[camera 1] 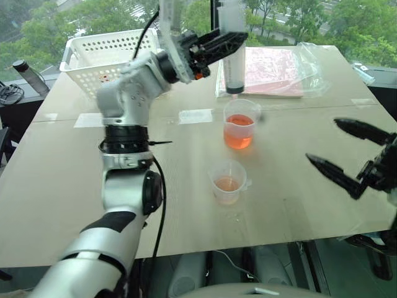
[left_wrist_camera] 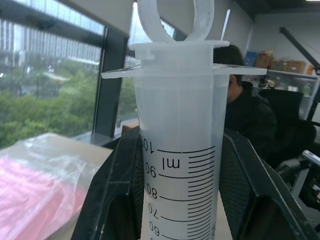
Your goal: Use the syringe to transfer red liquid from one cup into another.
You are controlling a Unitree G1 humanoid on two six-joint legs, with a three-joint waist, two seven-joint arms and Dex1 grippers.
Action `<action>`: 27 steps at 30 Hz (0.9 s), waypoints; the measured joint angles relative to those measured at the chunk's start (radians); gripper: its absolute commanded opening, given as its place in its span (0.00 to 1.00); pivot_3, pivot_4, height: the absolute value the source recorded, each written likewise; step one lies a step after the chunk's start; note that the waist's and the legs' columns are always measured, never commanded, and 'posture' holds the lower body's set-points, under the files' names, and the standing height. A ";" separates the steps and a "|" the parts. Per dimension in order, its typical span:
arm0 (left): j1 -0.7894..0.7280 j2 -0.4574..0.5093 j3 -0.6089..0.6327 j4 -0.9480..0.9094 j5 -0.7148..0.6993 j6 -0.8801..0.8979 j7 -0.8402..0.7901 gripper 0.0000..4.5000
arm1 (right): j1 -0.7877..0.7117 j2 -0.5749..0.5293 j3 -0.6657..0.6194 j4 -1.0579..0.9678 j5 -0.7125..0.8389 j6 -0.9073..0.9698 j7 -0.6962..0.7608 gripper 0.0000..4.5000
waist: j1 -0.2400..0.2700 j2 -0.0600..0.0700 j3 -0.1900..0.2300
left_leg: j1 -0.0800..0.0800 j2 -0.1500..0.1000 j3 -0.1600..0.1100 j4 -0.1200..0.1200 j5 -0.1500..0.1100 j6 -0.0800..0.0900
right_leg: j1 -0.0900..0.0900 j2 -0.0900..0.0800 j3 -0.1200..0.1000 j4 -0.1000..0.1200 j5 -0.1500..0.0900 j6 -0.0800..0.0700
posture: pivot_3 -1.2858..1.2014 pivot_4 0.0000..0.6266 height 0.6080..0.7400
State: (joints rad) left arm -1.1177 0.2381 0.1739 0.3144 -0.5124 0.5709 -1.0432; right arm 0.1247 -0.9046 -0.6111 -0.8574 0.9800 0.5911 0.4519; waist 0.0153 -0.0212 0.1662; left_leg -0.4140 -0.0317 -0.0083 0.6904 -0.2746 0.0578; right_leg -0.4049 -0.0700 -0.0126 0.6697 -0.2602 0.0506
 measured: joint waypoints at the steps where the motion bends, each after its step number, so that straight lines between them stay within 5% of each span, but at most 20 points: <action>1: 0.017 -0.008 -0.020 0.022 0.022 -0.078 -0.016 0.31 | -0.028 -0.014 0.018 -0.001 0.009 0.031 -0.051 1.00 | -0.001 0.000 0.000 | 0.000 0.000 0.000 0.000 0.000 0.000 | 0.000 0.000 0.000 0.000 0.000 0.000 | 0.52 0.24 1.00; 9: 0.114 -0.034 -0.111 0.185 0.131 -0.383 -0.074 0.31 | -0.292 -0.068 0.133 0.060 0.199 0.192 -0.401 1.00 | -0.002 0.000 0.000 | -0.001 0.000 0.001 0.000 0.000 0.001 | -0.001 0.000 0.001 0.000 0.000 0.000 | 0.52 0.24 1.00; 18: 0.139 -0.068 -0.169 0.289 0.232 -0.561 -0.013 0.31 | -0.695 -0.076 0.385 0.152 0.286 0.312 -0.595 1.00 | -0.005 0.001 0.000 | -0.002 0.000 0.002 -0.001 0.000 0.001 | -0.002 0.000 0.001 0.000 0.000 0.000 | 0.52 0.24 1.00; 20: 0.160 -0.101 -0.187 0.318 0.255 -0.589 0.021 0.31 | -0.840 -0.021 0.500 0.211 0.284 0.381 -0.639 1.00 | -0.007 0.000 0.000 | -0.002 0.000 0.001 -0.001 0.000 0.001 | -0.003 0.000 0.000 0.000 0.000 0.000 | 0.52 0.24 1.00; 27: 0.209 -0.111 -0.184 0.272 0.251 -0.606 0.060 0.31 | -0.946 0.163 0.635 0.350 0.182 0.461 -0.717 1.00 | -0.004 0.001 -0.001 | -0.003 0.000 0.002 -0.002 0.000 0.001 | -0.004 0.000 0.001 0.001 0.000 0.000 | 0.52 0.24 1.00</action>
State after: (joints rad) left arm -0.9082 0.1275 -0.0096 0.5862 -0.2614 -0.0350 -0.9828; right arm -0.8212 -0.7415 0.0244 -0.5077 1.1622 1.0522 -0.2649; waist 0.0108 -0.0204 0.1655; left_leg -0.4170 -0.0316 -0.0065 0.6889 -0.2748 0.0589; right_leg -0.4087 -0.0699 -0.0120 0.6705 -0.2601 0.0505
